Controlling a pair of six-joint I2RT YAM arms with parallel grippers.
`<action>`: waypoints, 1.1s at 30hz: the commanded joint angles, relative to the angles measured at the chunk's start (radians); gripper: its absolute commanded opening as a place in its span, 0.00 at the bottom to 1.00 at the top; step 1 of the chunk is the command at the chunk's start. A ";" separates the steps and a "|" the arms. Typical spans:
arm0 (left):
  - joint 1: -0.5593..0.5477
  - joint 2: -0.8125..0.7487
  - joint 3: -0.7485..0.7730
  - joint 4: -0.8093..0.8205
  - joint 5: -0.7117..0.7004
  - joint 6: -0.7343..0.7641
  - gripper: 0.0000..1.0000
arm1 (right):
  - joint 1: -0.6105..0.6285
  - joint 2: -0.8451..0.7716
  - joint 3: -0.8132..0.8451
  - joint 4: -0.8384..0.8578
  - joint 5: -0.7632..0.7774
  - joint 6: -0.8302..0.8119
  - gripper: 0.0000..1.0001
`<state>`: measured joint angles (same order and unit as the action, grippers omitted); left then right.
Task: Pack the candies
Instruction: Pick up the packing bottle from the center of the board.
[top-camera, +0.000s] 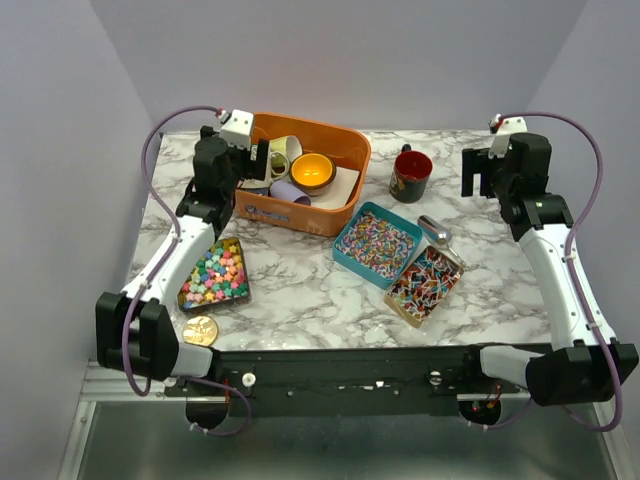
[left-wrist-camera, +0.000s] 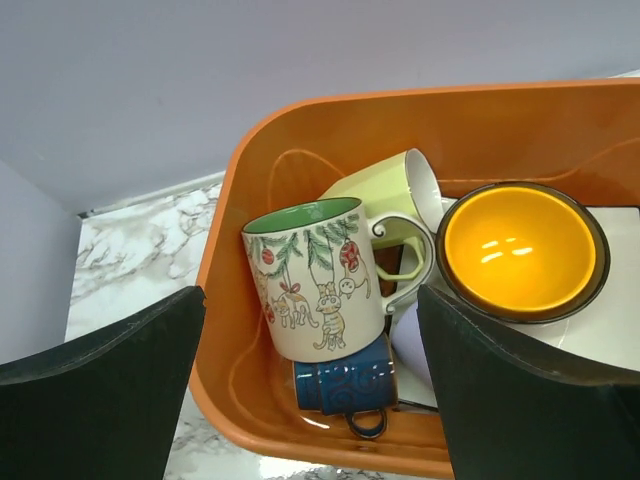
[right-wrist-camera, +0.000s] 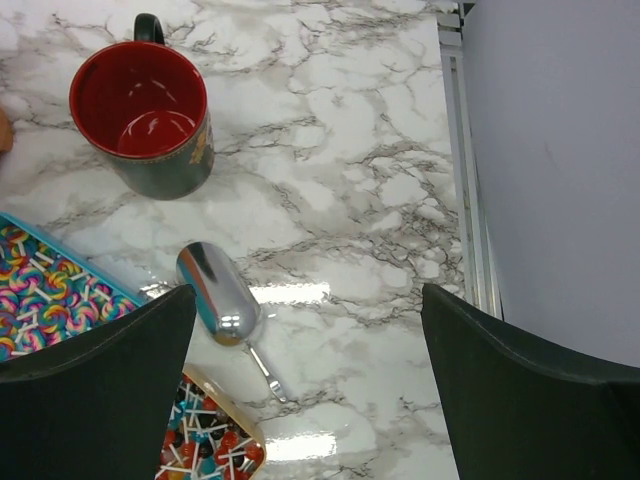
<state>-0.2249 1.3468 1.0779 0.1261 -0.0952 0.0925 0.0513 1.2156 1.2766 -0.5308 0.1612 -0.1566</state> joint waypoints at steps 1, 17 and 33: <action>-0.008 0.081 0.120 -0.163 0.064 -0.017 0.99 | 0.002 0.030 0.041 0.012 0.015 -0.020 1.00; 0.295 0.000 0.424 -1.105 0.254 0.459 0.99 | 0.010 0.116 -0.048 0.193 -0.500 -0.058 1.00; 0.674 -0.066 0.225 -1.398 0.104 0.755 0.80 | 0.078 0.117 0.174 -0.293 -0.591 -0.031 1.00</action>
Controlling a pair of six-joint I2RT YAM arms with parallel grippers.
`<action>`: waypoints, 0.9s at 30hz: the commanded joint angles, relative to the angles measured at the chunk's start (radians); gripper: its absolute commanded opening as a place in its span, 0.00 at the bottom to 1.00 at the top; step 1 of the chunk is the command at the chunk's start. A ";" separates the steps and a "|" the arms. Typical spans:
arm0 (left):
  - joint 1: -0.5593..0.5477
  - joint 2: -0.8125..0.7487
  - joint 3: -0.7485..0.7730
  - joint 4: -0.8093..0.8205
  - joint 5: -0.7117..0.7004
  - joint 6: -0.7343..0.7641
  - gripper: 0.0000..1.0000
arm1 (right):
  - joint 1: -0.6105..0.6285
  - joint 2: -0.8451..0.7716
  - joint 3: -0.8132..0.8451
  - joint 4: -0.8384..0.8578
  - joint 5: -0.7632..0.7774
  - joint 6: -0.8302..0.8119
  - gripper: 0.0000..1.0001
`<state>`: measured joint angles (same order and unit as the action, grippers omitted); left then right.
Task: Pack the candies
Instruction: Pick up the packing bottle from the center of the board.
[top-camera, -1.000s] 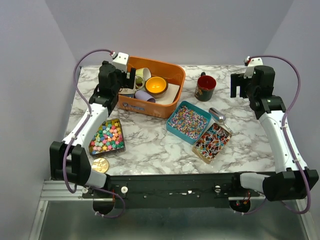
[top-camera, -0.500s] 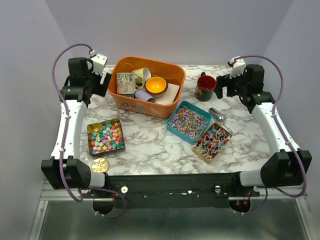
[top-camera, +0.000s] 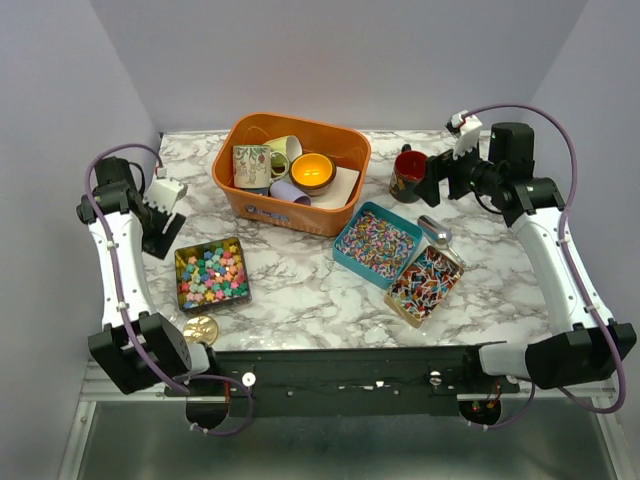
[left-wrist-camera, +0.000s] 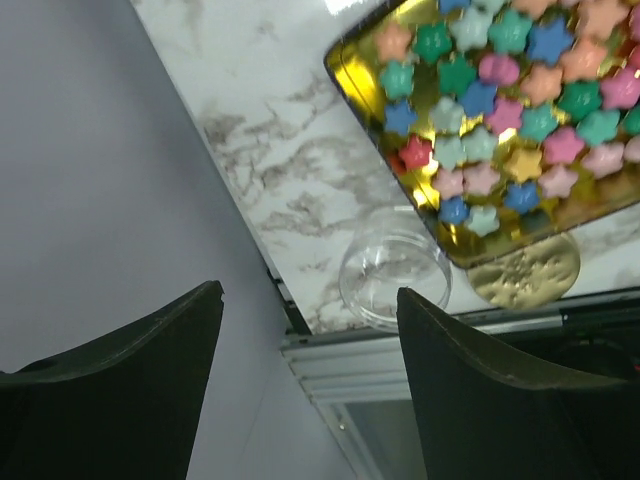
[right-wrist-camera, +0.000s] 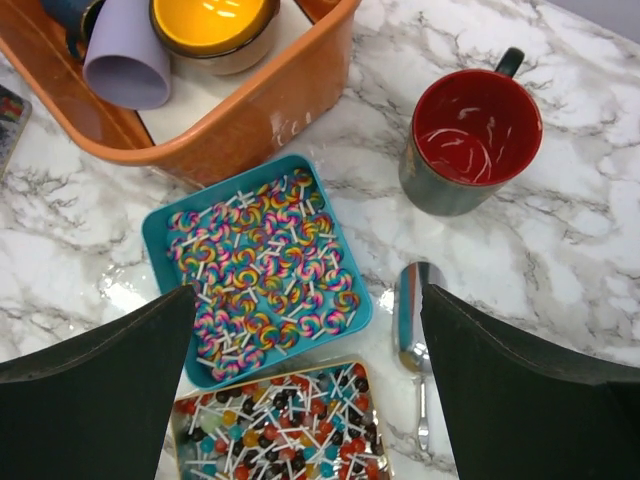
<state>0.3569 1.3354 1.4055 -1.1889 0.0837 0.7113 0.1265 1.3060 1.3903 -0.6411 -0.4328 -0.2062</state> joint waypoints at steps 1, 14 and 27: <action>0.120 -0.053 -0.124 -0.072 -0.076 0.146 0.76 | 0.002 0.041 0.082 -0.193 0.009 0.019 1.00; 0.283 0.031 -0.339 0.081 -0.022 0.195 0.63 | 0.010 -0.008 0.053 -0.236 0.039 -0.050 1.00; 0.280 0.199 -0.361 0.193 0.011 0.102 0.48 | 0.012 -0.099 -0.068 -0.236 0.032 -0.047 1.00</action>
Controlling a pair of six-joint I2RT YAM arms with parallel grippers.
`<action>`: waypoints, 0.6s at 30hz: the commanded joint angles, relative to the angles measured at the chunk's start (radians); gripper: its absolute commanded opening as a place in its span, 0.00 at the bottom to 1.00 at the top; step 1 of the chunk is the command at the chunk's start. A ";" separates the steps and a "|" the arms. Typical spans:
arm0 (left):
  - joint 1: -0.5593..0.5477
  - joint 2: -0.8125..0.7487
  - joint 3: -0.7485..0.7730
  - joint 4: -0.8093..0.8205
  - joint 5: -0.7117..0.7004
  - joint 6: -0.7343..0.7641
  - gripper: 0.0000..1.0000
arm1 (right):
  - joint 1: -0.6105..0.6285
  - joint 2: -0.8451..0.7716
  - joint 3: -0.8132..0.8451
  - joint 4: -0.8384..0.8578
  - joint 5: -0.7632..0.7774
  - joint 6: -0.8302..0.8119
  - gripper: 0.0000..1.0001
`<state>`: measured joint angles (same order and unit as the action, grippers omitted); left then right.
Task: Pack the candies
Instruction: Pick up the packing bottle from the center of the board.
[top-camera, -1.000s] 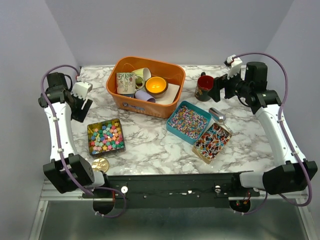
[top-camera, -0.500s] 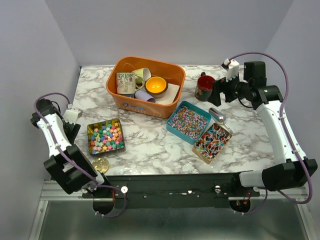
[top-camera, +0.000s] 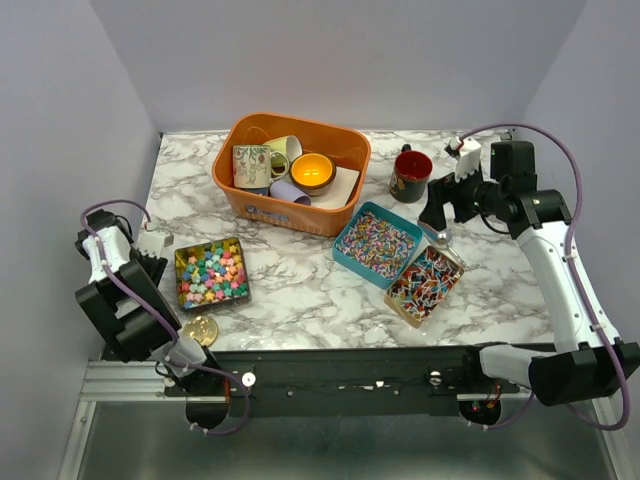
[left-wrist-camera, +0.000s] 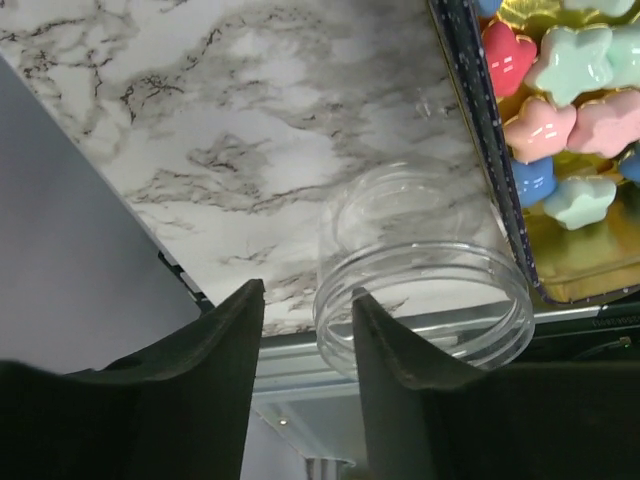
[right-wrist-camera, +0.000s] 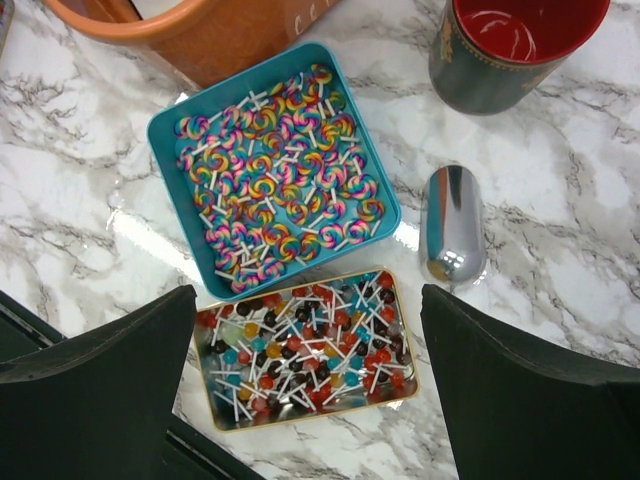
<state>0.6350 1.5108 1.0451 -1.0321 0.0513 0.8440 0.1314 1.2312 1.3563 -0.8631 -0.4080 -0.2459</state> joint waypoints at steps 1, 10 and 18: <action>0.002 0.025 0.000 0.037 0.045 -0.036 0.41 | 0.005 -0.027 -0.037 -0.013 0.008 -0.006 1.00; 0.002 -0.038 -0.043 0.006 0.068 0.000 0.00 | 0.007 -0.022 -0.066 0.018 0.014 0.003 1.00; -0.086 -0.166 0.245 -0.272 0.142 0.027 0.00 | 0.007 -0.018 -0.082 0.058 0.021 0.017 1.00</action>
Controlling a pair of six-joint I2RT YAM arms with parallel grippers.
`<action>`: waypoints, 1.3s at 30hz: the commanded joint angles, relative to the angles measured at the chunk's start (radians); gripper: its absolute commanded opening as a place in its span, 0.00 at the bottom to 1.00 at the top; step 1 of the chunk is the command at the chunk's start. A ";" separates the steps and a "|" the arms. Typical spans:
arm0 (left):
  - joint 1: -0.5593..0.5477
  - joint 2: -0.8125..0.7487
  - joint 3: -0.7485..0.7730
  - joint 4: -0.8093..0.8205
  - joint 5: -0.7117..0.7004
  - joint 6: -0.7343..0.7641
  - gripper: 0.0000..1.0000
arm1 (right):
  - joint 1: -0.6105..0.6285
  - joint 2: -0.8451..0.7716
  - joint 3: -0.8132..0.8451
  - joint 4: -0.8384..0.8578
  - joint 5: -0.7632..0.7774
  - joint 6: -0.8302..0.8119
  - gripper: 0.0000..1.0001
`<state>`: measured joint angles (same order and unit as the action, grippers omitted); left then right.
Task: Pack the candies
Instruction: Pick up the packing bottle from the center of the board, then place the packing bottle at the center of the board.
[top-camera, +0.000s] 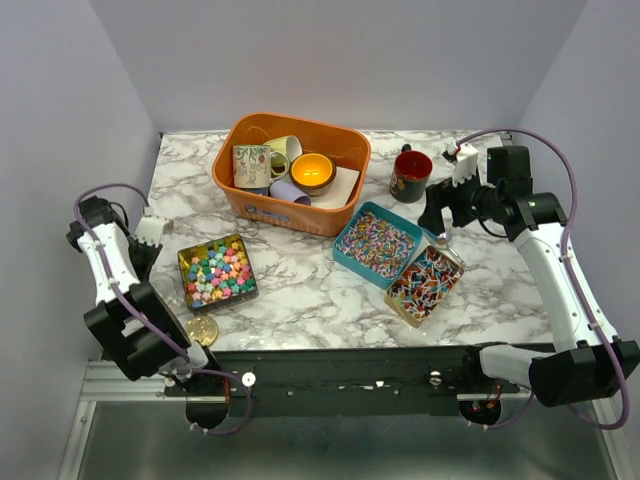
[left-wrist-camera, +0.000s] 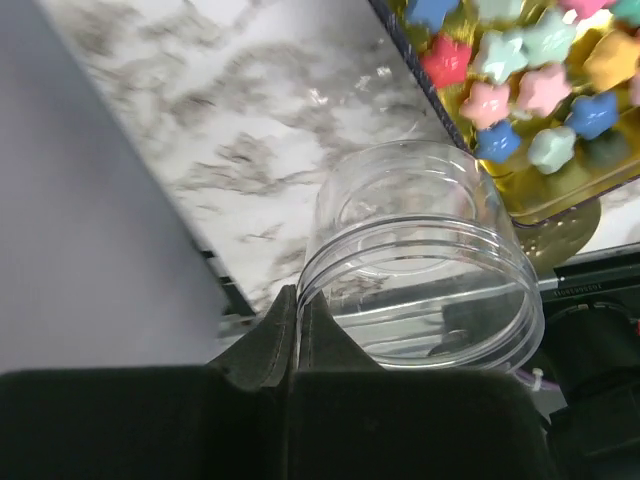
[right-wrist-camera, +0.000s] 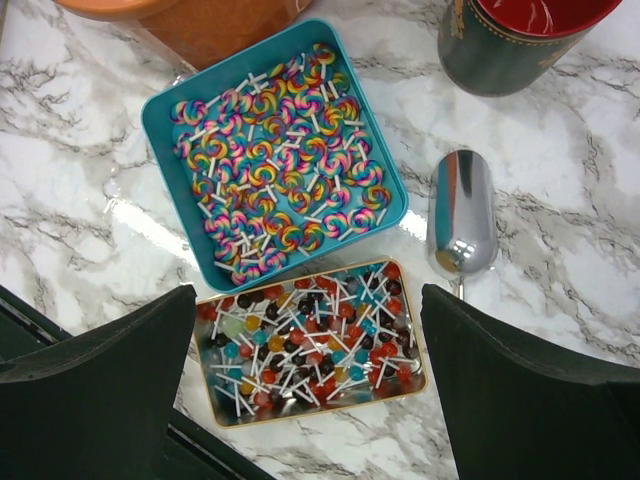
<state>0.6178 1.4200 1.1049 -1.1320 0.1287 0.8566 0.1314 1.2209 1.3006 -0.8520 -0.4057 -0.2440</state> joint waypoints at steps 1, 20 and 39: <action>-0.105 -0.069 0.220 -0.202 0.065 0.013 0.00 | 0.005 -0.009 -0.030 0.053 0.021 0.017 1.00; -1.214 -0.087 0.242 -0.157 0.120 -0.434 0.00 | -0.001 -0.136 -0.181 0.113 0.246 0.046 1.00; -1.506 0.263 0.216 0.159 -0.001 -0.683 0.06 | -0.022 -0.236 -0.277 0.169 0.492 -0.026 1.00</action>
<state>-0.8738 1.6699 1.3487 -1.0714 0.1841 0.2424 0.1249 1.0183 1.0626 -0.7185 -0.0101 -0.2352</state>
